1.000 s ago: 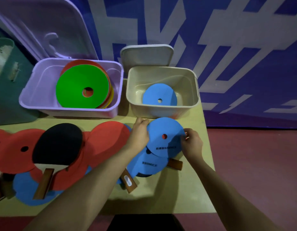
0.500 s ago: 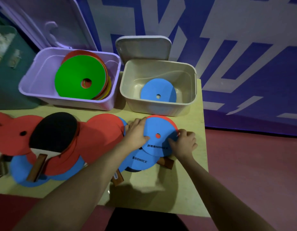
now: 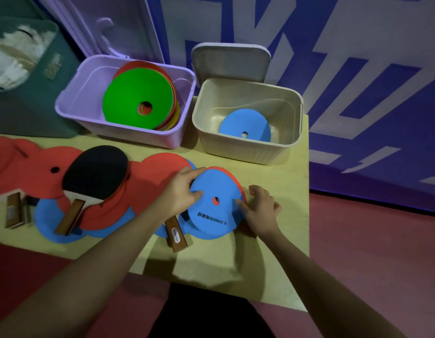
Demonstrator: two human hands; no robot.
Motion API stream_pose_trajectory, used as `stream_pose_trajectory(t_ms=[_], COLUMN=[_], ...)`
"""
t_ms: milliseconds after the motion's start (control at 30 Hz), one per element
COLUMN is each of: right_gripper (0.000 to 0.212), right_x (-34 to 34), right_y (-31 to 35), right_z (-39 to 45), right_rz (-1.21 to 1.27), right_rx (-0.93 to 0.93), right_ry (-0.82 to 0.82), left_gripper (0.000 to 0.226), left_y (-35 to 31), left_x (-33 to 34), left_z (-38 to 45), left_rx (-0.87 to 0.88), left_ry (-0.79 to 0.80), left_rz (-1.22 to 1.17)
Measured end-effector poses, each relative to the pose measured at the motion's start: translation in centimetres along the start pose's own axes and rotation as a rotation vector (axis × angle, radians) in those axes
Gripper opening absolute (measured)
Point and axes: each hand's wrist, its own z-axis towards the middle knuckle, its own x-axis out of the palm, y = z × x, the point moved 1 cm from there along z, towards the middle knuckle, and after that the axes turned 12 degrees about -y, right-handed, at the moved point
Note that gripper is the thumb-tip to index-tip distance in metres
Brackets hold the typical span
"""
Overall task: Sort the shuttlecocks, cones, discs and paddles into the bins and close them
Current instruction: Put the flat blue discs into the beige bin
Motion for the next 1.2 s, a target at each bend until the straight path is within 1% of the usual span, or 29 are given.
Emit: stream_pose_trajectory(t_ms=[67, 133, 200, 267, 300, 367, 467, 500, 567, 633, 667, 767, 933, 1033, 1100, 1200], right_gripper=[0.070, 0.063, 0.060, 0.062, 0.062, 0.061, 0.052, 0.047, 0.038, 0.036, 0.038, 0.042, 0.031, 0.029, 0.029, 0.028], right_x=[0.8, 1.6, 2.5, 3.2, 3.3, 3.6, 3.8, 3.9, 3.9, 3.5, 3.1, 1.6, -1.6, -4.0, -5.6, -7.4], right_y=[0.7, 1.4, 2.1, 2.7, 3.0, 3.2, 3.5, 3.6, 4.0, 4.5, 4.9, 6.2, 9.4, 11.4, 12.6, 14.3], right_z=[-0.6, -0.9, -1.5, -2.0, -2.2, -2.4, -2.7, -2.8, -3.4, -3.8, -3.8, -3.7, -3.8, -3.8, -3.8, -3.7], right_rz=[-0.010, -0.080, -0.167, -0.199, -0.191, -0.153, -0.094, -0.058, 0.058, 0.169, 0.214, 0.283, 0.270, 0.273, 0.309, 0.466], right_rx=[-0.008, -0.036, -0.065, -0.030, 0.005, 0.057, 0.051, 0.051, 0.050, -0.013, -0.073, -0.263, -0.437, -0.486, -0.497, -0.440], right_ry=[-0.003, 0.006, 0.041, 0.055, 0.048, 0.002, -0.099, -0.127, -0.173, -0.213, -0.232, -0.264, -0.375, -0.407, -0.436, -0.444], left_gripper=[0.060, 0.059, 0.059, 0.058, 0.058, 0.057, 0.055, 0.054, 0.054, 0.059, 0.063, 0.074, 0.068, 0.059, 0.058, 0.056], left_y=[1.6, 3.1, 4.1, 4.2, 4.1, 3.7, 3.2, 3.2, 3.4, 3.9, 4.0, 3.7, 2.3, 1.0, -0.1, -2.3], left_x=[-1.1, -1.8, -1.8, -1.5, -1.3, -1.3, -1.2, -1.1, -1.0, -1.0, -1.1, -1.8, -3.4, -4.6, -5.4, -6.4], left_z=[-1.1, -1.7, -1.8, -1.9, -2.0, -1.9, -1.7, -1.5, -1.2, -1.1, -1.0, -0.6, 0.4, 0.8, 1.3, 2.6], left_rx=[0.007, 0.003, 0.029, 0.061, 0.072, 0.108, 0.177, 0.179, 0.167, 0.176, 0.193, 0.262, 0.413, 0.485, 0.540, 0.551], left_ry=[-0.054, -0.086, -0.083, -0.059, -0.056, -0.085, -0.118, -0.108, -0.073, -0.047, -0.035, -0.023, -0.081, -0.170, -0.212, -0.267], left_rz=[0.028, 0.094, 0.253, 0.438, 0.480, 0.445, 0.323, 0.340, 0.472, 0.564, 0.560, 0.404, 0.150, 0.007, -0.085, -0.235])
